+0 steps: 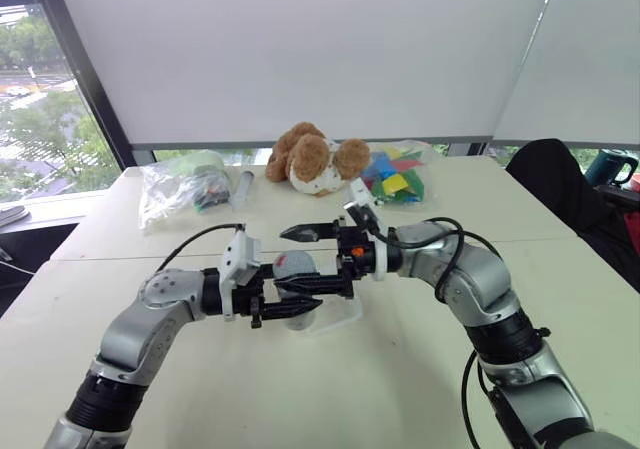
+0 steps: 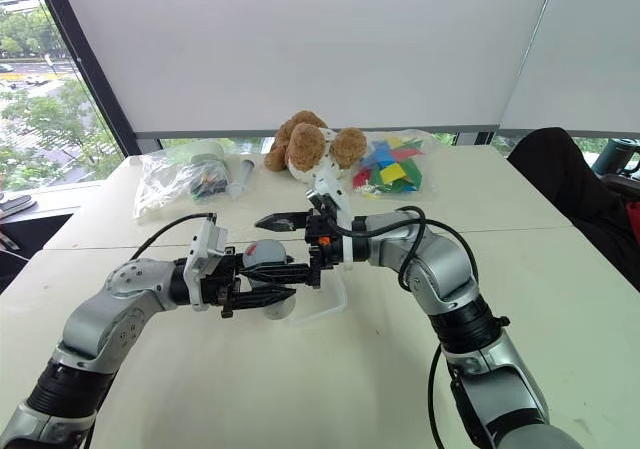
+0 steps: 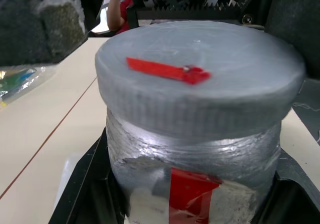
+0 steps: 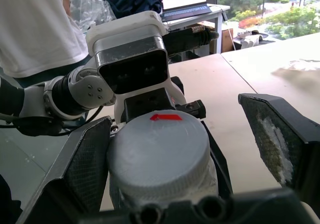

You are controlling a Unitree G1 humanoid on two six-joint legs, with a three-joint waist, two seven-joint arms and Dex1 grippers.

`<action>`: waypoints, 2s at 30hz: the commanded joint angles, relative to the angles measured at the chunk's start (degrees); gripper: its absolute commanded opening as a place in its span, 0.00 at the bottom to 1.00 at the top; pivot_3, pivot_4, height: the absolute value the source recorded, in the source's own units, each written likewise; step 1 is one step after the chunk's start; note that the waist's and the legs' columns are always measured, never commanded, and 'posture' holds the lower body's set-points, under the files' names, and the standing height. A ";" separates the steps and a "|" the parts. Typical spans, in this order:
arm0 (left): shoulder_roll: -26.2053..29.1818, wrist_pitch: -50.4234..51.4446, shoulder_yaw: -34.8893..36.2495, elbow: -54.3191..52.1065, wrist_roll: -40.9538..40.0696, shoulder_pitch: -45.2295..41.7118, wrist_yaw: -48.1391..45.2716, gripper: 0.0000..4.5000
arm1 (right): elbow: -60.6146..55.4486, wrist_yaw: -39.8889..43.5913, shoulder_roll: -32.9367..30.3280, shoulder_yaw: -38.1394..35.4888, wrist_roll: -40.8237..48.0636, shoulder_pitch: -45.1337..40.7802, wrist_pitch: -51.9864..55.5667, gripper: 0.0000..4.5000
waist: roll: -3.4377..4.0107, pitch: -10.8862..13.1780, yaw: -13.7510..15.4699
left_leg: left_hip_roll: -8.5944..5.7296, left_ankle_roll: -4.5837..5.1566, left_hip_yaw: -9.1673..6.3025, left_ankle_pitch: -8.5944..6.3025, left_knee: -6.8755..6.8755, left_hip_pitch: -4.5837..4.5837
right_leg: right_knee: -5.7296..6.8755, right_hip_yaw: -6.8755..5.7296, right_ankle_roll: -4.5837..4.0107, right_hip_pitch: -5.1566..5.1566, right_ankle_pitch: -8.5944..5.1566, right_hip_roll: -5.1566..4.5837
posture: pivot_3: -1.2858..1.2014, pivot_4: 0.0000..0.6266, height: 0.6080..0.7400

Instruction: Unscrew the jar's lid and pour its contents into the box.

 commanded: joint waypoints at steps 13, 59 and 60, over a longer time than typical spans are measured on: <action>0.43 -0.41 0.93 -1.47 -0.68 -0.43 -0.99 0.48 | -4.10 1.97 -0.03 -1.35 3.63 0.78 1.03 0.98 | 0.00 0.00 -0.03 | 0.01 0.00 0.00 0.00 0.00 -0.02 | 0.02 0.00 0.00 -0.04 0.00 0.01 | 0.52 0.24 1.00; 1.97 -0.48 6.53 4.08 -3.31 -1.15 -2.56 0.48 | 41.55 -8.30 -8.41 -36.97 -8.44 39.70 -55.12 0.52 | 0.02 0.01 -0.13 | 0.11 0.02 0.47 0.00 -0.01 0.58 | -0.08 0.26 -0.12 0.58 -0.07 0.16 | 0.52 0.24 1.00; 2.02 -0.48 6.58 4.51 -3.33 -1.41 -2.73 0.48 | 42.56 -8.79 -8.29 -36.92 -8.43 39.58 -55.02 0.52 | 0.03 0.01 -0.13 | 0.12 0.02 0.47 0.00 -0.01 0.58 | -0.08 0.26 -0.11 0.58 -0.07 0.15 | 0.52 0.24 1.00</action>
